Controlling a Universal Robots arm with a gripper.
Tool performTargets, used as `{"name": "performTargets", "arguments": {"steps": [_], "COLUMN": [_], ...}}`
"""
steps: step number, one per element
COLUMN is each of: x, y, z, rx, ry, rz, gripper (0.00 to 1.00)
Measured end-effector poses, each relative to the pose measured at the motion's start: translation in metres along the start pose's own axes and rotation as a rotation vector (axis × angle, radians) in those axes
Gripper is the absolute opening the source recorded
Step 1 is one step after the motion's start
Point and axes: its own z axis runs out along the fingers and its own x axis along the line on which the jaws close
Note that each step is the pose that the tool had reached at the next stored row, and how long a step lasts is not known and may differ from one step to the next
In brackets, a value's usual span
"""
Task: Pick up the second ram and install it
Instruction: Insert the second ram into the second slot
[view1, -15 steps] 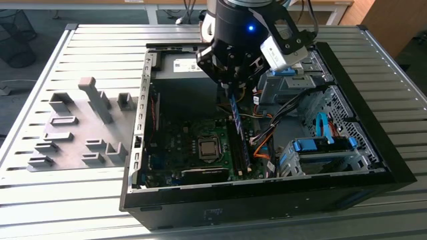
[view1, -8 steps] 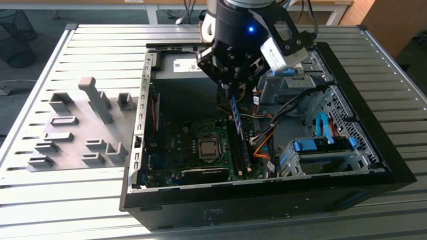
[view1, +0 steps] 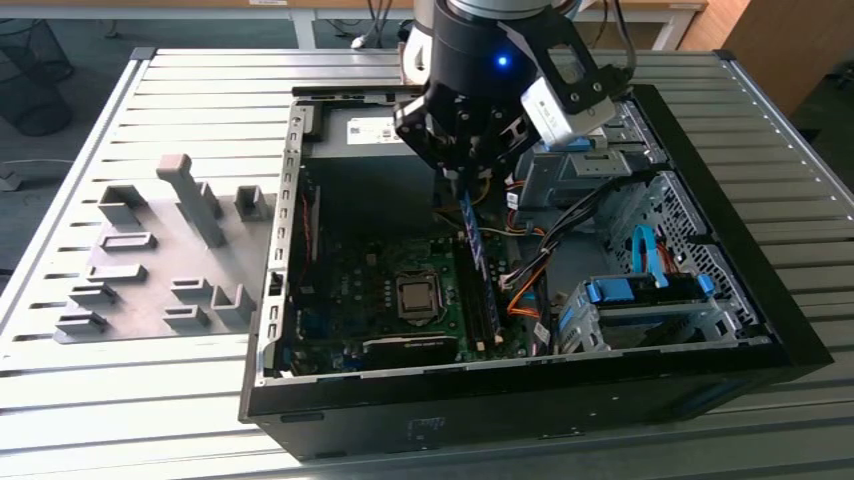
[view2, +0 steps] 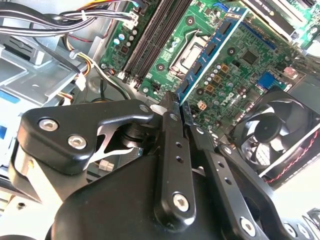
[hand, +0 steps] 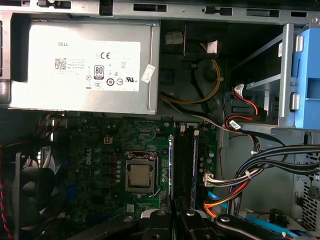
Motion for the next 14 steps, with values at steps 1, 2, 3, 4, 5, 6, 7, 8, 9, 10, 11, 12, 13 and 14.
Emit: {"name": "performTargets", "arguments": {"steps": [1, 2, 3, 4, 5, 6, 7, 8, 9, 10, 11, 12, 13, 14], "x": [-0.0001, -0.0001, -0.0002, -0.0003, -0.0004, -0.0004, -0.0004, -0.0004, -0.0006, -0.0007, -0.0008, -0.0009, -0.0010, -0.0010], "y": [0.0000, 0.0000, 0.0000, 0.0000, 0.0000, 0.0000, 0.0000, 0.0000, 0.0000, 0.0000, 0.0001, 0.0001, 0.0001, 0.0002], "z": [0.0002, 0.0004, 0.0006, 0.0008, 0.0011, 0.0012, 0.0012, 0.0016, 0.0024, 0.0035, 0.0050, 0.0069, 0.0087, 0.0105], "rx": [0.0001, 0.0001, 0.0000, 0.0001, 0.0001, 0.0001, 0.0002, 0.0000, -0.0002, -0.0002, 0.0000, 0.0000, 0.0001, 0.0001], "ry": [0.0000, 0.0000, 0.0000, 0.0000, 0.0000, 0.0000, 0.0001, 0.0000, -0.0002, -0.0001, 0.0000, 0.0000, 0.0000, 0.0000], "rz": [0.000, 0.000, 0.000, 0.000, 0.000, 0.000, 0.000, 0.000, 0.000, 0.000, 0.000, 0.000, 0.001, 0.001], "gripper": [0.14, 0.14, 0.14, 0.14, 0.14, 0.14, 0.14, 0.14, 0.14, 0.14, 0.14, 0.14, 0.14, 0.14]}}
